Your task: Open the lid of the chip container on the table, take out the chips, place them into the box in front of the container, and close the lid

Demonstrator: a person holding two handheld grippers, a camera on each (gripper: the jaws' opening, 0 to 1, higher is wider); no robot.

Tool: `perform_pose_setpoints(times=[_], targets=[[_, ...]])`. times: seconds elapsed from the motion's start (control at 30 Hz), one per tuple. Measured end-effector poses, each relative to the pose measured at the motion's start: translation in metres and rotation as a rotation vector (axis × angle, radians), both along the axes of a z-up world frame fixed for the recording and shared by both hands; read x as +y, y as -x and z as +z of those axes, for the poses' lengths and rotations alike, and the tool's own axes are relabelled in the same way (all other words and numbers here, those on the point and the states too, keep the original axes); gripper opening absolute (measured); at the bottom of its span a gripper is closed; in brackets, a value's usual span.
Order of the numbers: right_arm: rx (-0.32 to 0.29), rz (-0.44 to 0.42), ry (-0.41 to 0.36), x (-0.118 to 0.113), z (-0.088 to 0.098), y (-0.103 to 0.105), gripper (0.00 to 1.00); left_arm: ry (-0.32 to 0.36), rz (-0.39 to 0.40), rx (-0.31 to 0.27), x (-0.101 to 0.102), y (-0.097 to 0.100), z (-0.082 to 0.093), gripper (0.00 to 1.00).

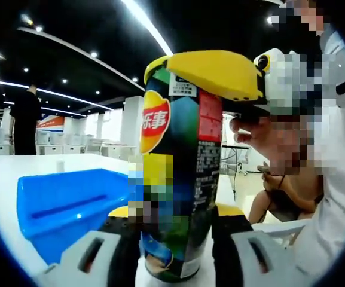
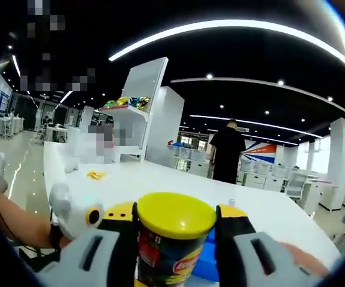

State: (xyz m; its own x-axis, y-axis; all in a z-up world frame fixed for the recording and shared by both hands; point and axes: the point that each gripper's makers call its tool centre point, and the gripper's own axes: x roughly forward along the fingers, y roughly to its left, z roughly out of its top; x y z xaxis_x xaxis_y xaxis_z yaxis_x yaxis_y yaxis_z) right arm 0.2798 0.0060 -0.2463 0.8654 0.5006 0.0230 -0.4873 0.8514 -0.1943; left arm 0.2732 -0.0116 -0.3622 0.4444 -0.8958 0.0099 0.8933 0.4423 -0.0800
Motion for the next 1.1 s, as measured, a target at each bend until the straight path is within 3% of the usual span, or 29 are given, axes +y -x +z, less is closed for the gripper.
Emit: perform_pose_setpoints(times=[0.43,0.67,0.73,1.1], targets=[[0.008,-0.044,-0.051,-0.0049,0.0004,0.0002,0.48,-0.017,0.041,-0.024,-0.0022,-0.0021,-0.0004,0.47],[0.091,-0.026,-0.133,-0.0084,0.0024,-0.0016,0.46,-0.024,0.046,-0.032,-0.0037,-0.0023,-0.0009,0.47],[0.068,-0.03,-0.083,-0.0062,0.0002,-0.0024,0.46,-0.025,0.047,-0.028,-0.0037,-0.0025,-0.0008,0.47],[0.07,0.008,-0.122,-0.0086,0.0019,-0.0042,0.48,-0.015,0.053,-0.027,-0.0042,-0.0036,-0.0008,0.47]])
